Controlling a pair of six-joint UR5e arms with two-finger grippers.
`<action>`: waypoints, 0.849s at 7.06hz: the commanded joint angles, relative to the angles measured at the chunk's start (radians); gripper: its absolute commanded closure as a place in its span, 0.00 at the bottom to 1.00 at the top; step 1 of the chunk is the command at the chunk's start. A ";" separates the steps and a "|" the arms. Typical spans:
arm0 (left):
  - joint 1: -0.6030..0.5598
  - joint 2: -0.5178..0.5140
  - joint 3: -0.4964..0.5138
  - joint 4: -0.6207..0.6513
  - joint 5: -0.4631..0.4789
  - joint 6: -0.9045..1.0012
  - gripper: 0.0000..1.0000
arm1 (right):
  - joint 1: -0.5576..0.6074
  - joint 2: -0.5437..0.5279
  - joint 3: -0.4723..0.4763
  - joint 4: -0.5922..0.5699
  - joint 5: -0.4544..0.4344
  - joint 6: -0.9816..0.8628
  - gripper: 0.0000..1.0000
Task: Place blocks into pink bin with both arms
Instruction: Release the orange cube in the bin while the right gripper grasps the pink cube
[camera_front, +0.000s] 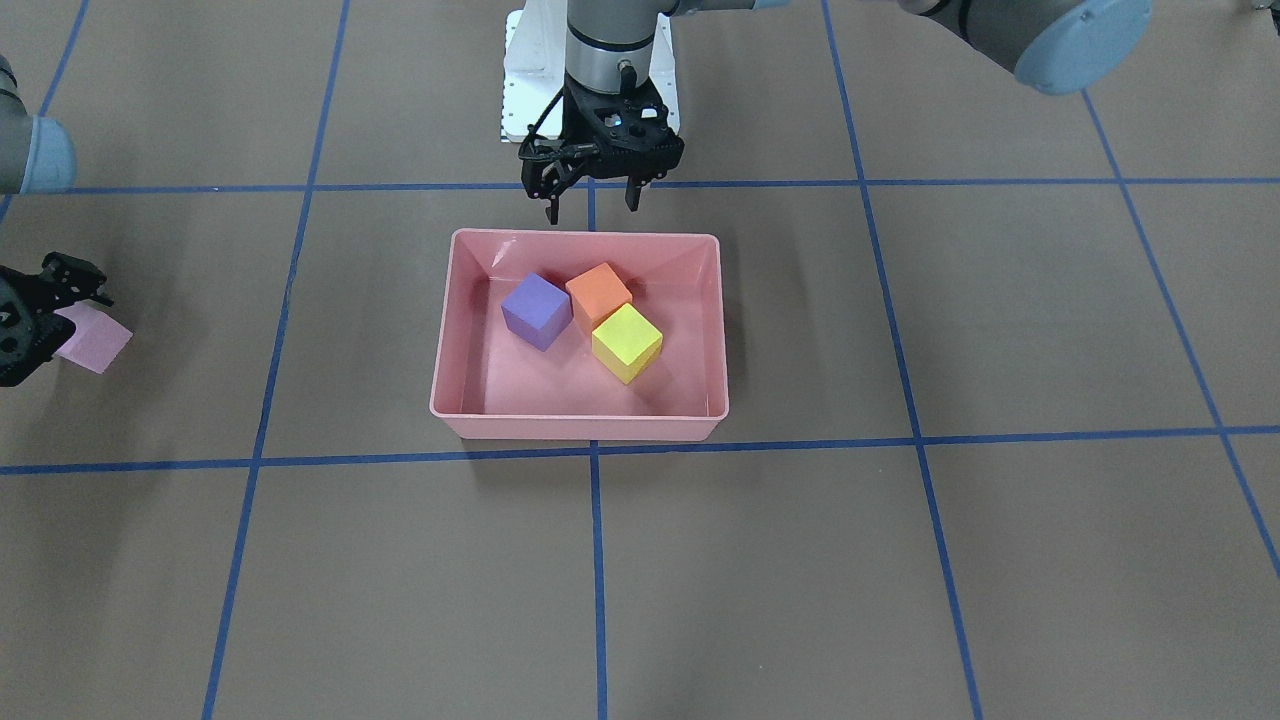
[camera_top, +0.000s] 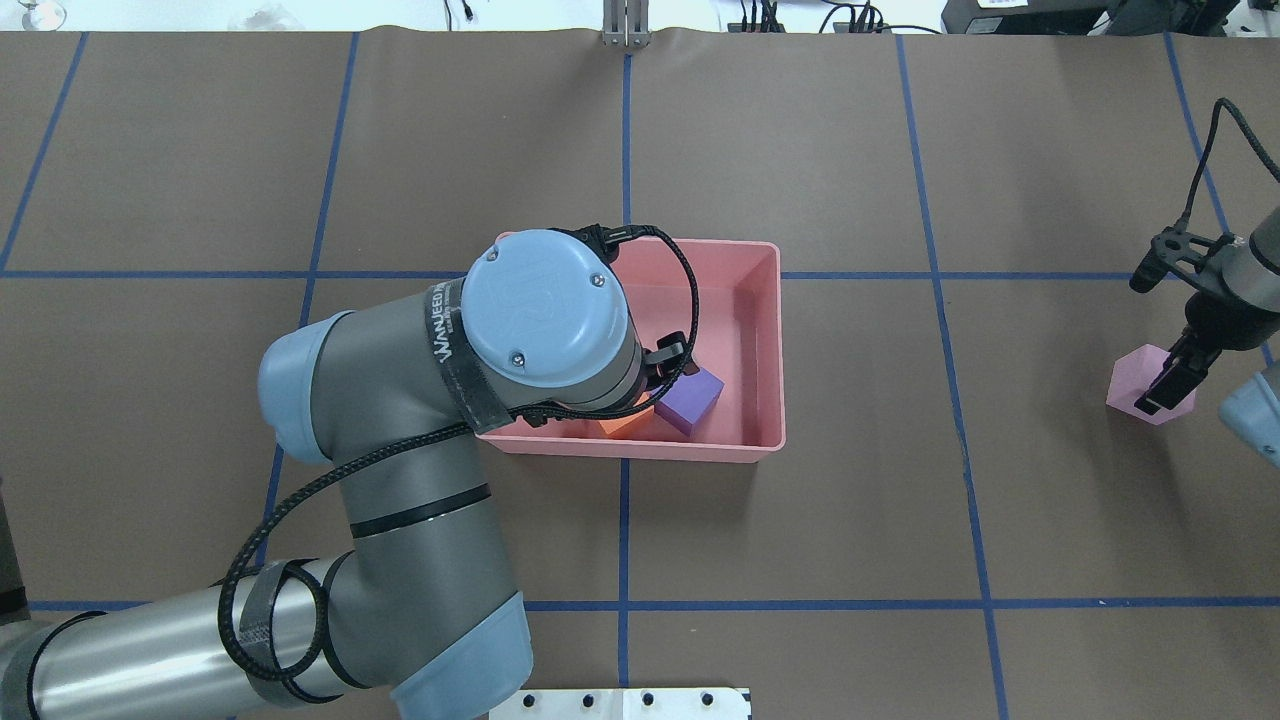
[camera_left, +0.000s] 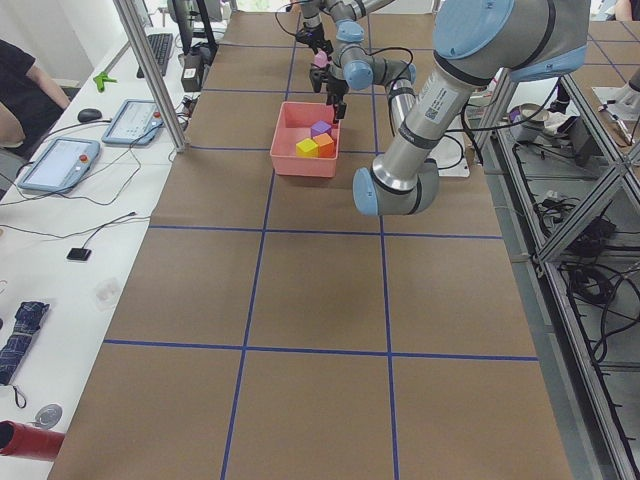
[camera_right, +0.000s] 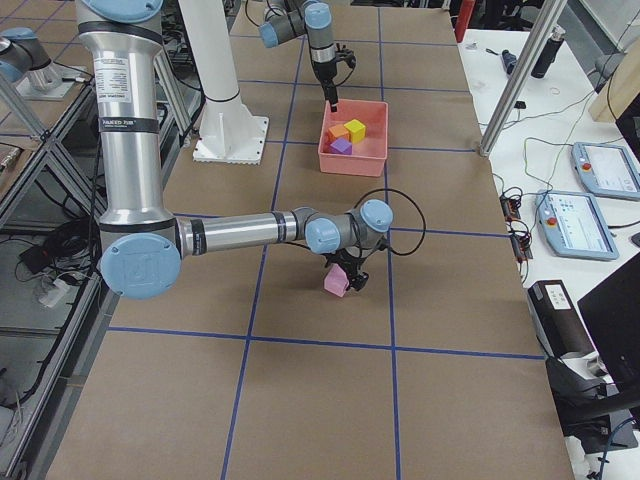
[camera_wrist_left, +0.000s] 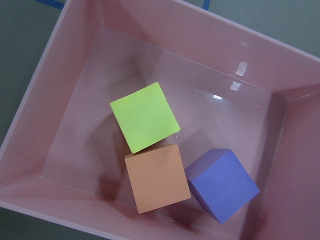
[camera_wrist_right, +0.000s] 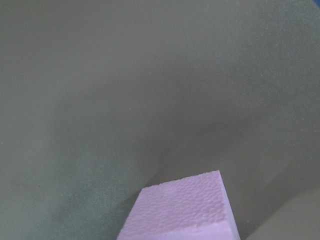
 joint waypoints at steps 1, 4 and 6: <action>-0.003 -0.001 0.000 0.000 -0.001 0.000 0.01 | -0.002 0.000 -0.007 0.000 0.000 0.001 0.03; -0.003 -0.002 -0.003 0.000 -0.002 0.000 0.01 | 0.001 0.013 0.007 0.003 0.000 0.019 1.00; -0.043 -0.024 -0.011 0.006 -0.011 0.005 0.01 | 0.058 0.018 0.063 -0.009 0.012 0.025 1.00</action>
